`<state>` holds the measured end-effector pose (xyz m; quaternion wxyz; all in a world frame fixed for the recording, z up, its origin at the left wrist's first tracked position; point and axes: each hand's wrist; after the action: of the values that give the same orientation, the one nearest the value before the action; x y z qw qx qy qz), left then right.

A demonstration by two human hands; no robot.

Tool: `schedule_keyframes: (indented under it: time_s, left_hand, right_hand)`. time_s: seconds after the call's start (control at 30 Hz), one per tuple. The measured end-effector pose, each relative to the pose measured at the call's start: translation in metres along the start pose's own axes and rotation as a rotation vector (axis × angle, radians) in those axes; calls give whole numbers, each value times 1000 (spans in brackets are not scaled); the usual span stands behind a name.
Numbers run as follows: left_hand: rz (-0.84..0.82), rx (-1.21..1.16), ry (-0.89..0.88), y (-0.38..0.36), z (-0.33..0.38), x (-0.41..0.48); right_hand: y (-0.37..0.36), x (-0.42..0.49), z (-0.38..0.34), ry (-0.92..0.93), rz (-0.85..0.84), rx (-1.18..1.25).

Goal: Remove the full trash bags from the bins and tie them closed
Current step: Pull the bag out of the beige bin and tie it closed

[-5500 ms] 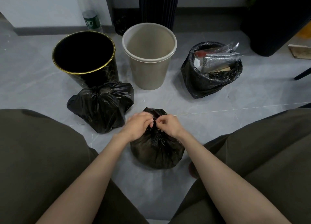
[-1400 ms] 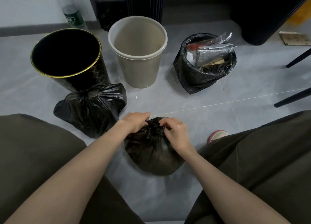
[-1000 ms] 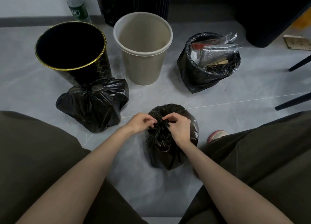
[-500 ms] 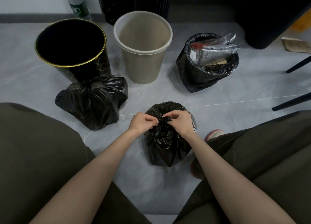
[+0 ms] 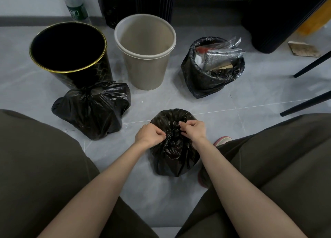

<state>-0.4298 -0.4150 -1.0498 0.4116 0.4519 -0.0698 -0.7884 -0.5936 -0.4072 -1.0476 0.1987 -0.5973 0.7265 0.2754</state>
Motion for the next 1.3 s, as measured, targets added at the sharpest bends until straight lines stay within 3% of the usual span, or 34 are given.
schedule_keyframes:
  time_s: [0.23,0.37,0.57,0.73,0.83,0.97,1.13,1.3]
  left_hand:
    - [-27,89,-13,2,0,-2]
    - [-33,-3,-66,0,-8,0]
    - [-30,-152,-86,0,-13,-3]
    - [-179,-117,-120,-9,-14,-5]
    - [-226,-133,-133,-16,-14,-6]
    - [-274,-128,-112,-22,-13,-10]
    - [-269,-111,-108,-23,-10,-8]
    - [-186,-211,-96,-10,-15,-3]
  right_hand:
    - [-5,-5,-1,-28,62,232]
    - [-1,-5,-4,-18,6,221]
    - [8,-8,-13,63,18,-198]
    - [16,-19,-13,172,-151,-482]
    - [22,-17,-3,170,-272,-775]
    - [27,-17,6,177,-238,-1123]
    - [24,-17,4,198,-195,-1189]
    - [13,-16,-11,306,-123,-1101]
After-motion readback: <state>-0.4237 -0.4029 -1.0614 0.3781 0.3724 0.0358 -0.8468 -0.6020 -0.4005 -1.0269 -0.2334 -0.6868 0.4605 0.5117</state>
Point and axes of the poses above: each hand's wrist, its own x-axis towards the middle knuckle, its own y-axis out of the back of the hand, z = x × y, and after that the axes turned 12 degrees about -z, right-handed
